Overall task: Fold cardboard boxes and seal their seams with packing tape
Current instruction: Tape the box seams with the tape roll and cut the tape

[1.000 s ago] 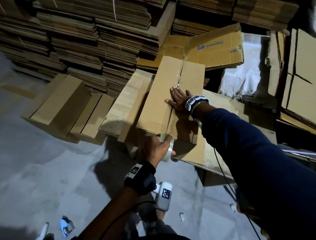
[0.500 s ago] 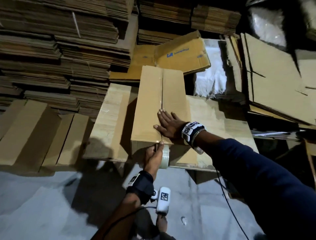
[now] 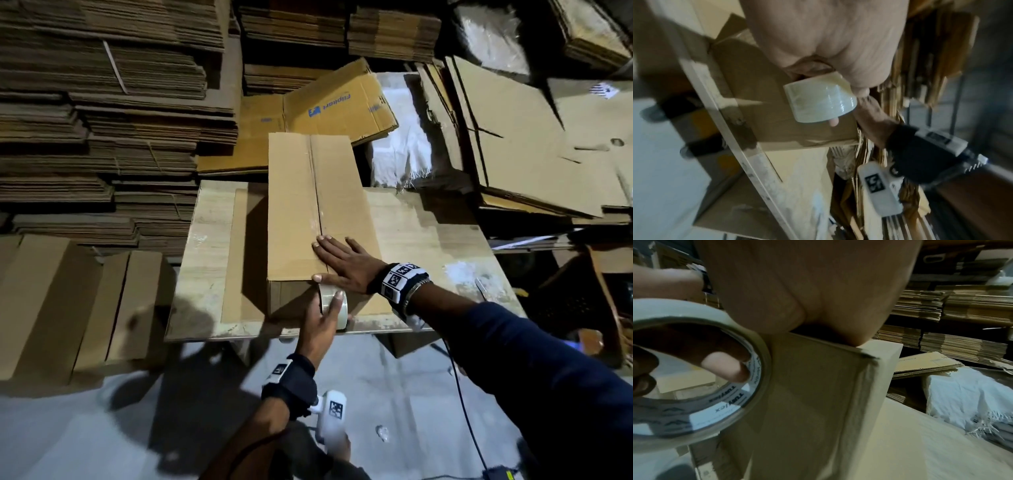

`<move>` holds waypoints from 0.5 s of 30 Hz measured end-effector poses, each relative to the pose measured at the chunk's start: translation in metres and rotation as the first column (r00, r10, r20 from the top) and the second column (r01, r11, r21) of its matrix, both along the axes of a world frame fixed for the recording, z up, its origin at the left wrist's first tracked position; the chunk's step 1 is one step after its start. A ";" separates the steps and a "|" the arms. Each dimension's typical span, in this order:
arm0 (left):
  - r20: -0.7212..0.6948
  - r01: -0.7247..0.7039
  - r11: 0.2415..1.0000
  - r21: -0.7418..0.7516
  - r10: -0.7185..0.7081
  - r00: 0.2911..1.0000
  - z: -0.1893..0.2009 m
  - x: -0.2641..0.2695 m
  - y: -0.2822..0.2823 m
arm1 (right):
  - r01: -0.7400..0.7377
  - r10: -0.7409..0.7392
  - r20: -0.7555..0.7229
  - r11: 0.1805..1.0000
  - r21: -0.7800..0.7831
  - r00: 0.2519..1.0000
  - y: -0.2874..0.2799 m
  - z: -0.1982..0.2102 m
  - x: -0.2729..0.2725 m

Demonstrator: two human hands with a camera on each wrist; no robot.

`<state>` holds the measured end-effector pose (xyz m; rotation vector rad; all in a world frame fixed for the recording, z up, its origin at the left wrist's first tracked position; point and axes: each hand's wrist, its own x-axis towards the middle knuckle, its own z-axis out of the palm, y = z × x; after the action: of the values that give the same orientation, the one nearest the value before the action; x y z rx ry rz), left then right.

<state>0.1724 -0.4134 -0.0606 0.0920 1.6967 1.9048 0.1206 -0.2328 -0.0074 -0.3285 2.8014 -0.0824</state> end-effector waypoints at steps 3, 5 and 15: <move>-0.084 -0.026 0.994 -0.106 0.017 0.996 -0.019 0.002 0.003 | -0.032 0.033 -0.045 0.999 0.014 0.998 0.000 -0.004 0.002; -0.063 -0.035 0.970 -0.243 0.020 0.998 -0.036 -0.003 0.004 | -0.041 0.043 -0.076 0.999 0.033 0.996 0.000 -0.007 0.002; 0.061 -0.064 0.969 -0.240 0.081 0.995 -0.045 -0.007 0.003 | -0.018 0.043 -0.201 0.992 0.124 0.979 -0.002 -0.020 0.003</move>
<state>0.1652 -0.4100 -0.1058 -0.1303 1.8883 1.7187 0.1241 -0.2349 -0.0273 -0.3692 2.9848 0.1370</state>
